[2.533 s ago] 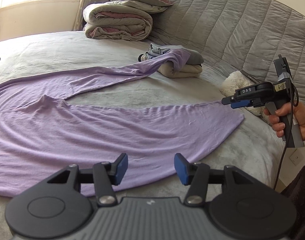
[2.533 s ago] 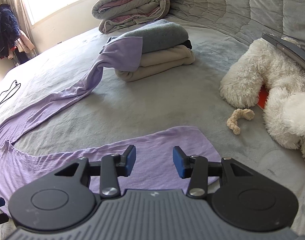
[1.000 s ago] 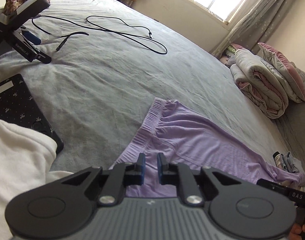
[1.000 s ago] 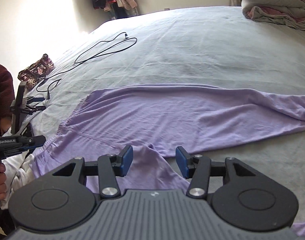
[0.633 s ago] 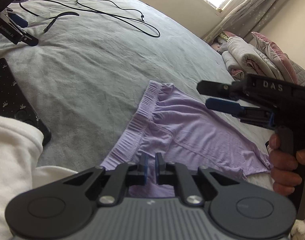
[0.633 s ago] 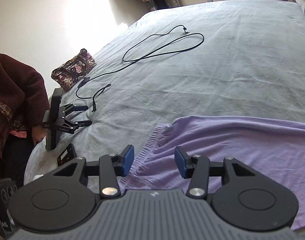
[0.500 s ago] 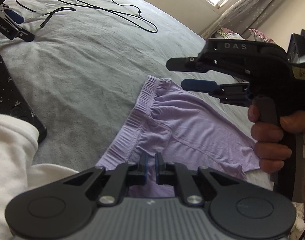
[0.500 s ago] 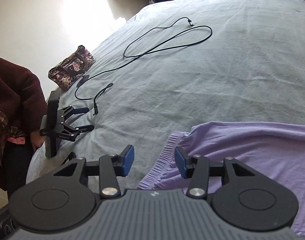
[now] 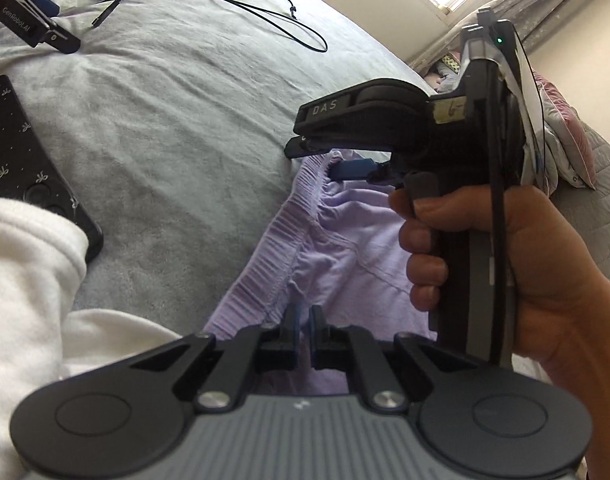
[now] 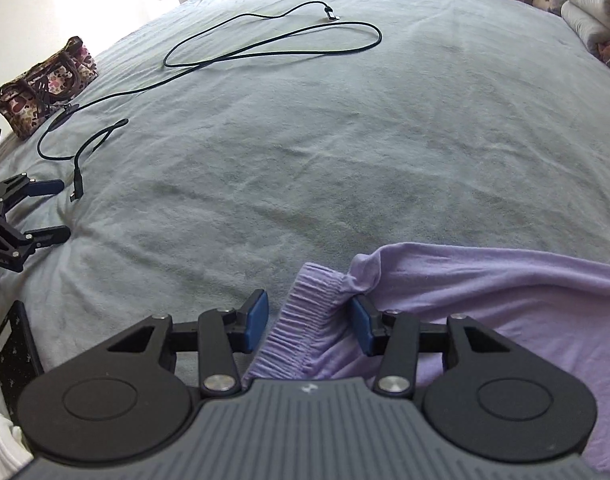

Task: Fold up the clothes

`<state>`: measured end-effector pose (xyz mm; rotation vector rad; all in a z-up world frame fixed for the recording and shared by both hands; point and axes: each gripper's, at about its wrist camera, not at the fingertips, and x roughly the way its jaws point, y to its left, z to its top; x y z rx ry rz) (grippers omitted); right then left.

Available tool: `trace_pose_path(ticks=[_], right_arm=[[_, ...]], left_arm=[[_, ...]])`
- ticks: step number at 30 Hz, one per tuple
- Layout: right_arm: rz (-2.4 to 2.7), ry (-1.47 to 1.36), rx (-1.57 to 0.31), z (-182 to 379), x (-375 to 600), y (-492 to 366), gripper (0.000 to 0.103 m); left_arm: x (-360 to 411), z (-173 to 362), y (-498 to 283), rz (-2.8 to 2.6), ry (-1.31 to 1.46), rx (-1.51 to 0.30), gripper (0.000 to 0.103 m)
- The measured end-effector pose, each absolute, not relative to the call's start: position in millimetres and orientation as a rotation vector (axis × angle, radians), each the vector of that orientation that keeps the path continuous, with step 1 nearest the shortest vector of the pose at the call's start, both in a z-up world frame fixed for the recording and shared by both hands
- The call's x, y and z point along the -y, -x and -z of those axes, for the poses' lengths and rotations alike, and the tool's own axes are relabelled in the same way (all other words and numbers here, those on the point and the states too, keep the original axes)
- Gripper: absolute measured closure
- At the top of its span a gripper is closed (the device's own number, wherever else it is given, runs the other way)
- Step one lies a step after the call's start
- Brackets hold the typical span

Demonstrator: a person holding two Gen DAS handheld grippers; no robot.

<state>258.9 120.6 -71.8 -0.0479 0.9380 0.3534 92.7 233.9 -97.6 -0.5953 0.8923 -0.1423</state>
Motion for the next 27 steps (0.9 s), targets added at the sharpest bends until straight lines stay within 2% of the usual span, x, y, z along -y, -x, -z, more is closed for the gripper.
trace_pose_path(ticks=[2,3,8,17,22,24,27], right_arm=[[-0.343,0.046,-0.922,72,-119,-260,0.078],[-0.347,0.014,-0.923,71,-114,-263,0.079],[-0.408,-0.096,-0.897,62,-104,-266,0.080],[-0.435,-0.048,-0.898,70,-130,-272,0.080],[-0.448,-0.076,-0.916,68,-121,-269,0.072],[-0.458,-0.099,-0.932,63,-115,-267,0.061],[-0.467,-0.096,-0.925,45,-98,-257,0.058]], left_arm=[[-234,98,-92,0.140,0.597,-0.893,0.097],[-235,98,-92,0.139,0.598,-0.893,0.098],[-235,97,-89,0.128,0.592,-0.892,0.098],[-237,93,-88,0.099,0.599,-0.897,0.098],[-237,90,-90,0.089,0.598,-0.905,0.098],[-237,88,-89,0.086,0.602,-0.904,0.098],[-238,84,-90,0.077,0.601,-0.893,0.098]])
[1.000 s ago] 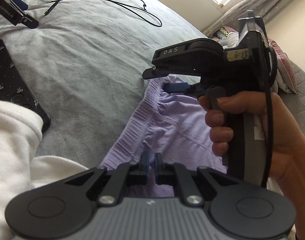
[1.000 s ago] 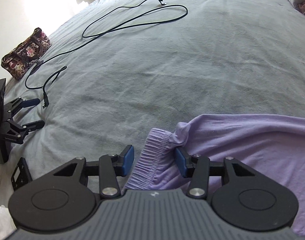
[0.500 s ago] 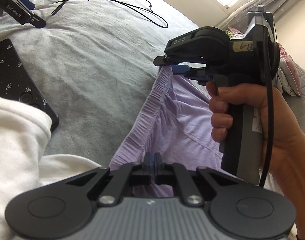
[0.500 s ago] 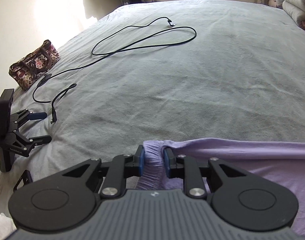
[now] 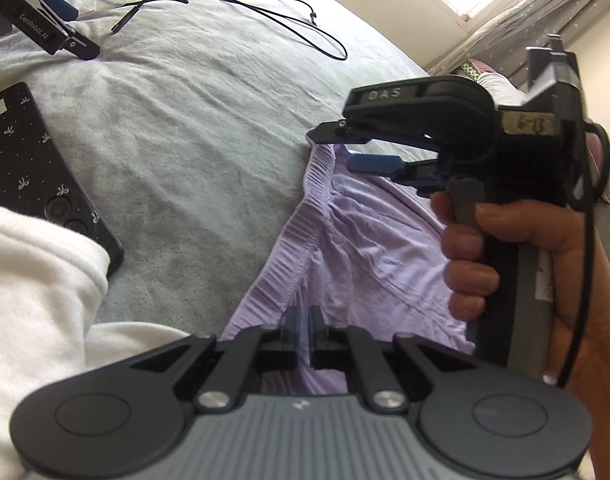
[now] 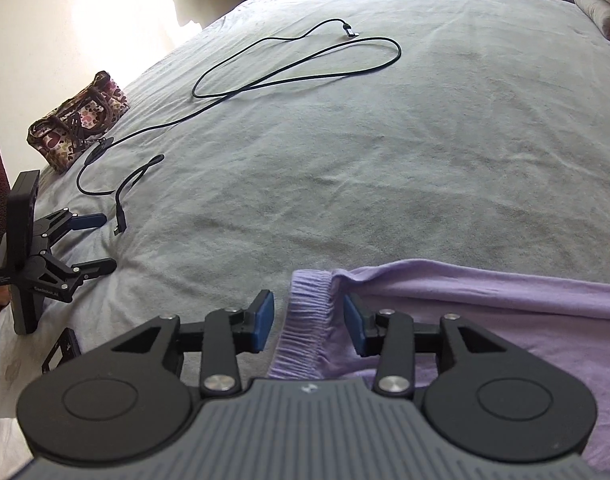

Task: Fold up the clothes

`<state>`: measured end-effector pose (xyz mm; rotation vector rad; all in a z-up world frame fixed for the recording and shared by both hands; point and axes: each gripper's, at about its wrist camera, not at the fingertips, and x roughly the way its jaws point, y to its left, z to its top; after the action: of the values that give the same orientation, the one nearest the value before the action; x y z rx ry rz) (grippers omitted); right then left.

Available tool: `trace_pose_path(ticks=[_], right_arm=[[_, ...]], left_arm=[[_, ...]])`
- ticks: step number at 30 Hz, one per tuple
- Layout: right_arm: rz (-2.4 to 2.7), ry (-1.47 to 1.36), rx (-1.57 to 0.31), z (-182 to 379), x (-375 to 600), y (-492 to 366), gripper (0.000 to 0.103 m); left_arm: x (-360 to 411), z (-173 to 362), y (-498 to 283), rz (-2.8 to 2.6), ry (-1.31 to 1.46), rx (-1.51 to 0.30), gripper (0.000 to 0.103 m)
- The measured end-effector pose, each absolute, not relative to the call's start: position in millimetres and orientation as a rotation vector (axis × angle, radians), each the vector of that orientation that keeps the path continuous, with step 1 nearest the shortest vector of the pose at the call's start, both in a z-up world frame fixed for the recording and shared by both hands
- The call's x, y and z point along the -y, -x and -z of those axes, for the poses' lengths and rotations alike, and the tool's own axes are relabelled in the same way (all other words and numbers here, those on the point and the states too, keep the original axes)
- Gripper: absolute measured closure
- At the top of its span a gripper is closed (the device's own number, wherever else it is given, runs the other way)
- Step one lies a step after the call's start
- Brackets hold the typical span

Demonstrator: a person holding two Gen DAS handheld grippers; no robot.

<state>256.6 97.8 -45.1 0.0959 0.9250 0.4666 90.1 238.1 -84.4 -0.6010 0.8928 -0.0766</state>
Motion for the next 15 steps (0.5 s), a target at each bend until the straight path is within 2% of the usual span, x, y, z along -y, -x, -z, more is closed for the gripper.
trace_pose_path(ticks=[9,15], right_arm=[[-0.419,-0.006,-0.869,-12,11,-196,0.052],[-0.388,-0.078,-0.902,5,94,-153,0.051]], left_arm=[[-236,69,-86,0.030,0.574,-0.819,0.097],[-230,63,-75,0.046,0.563,-0.764,0.097]])
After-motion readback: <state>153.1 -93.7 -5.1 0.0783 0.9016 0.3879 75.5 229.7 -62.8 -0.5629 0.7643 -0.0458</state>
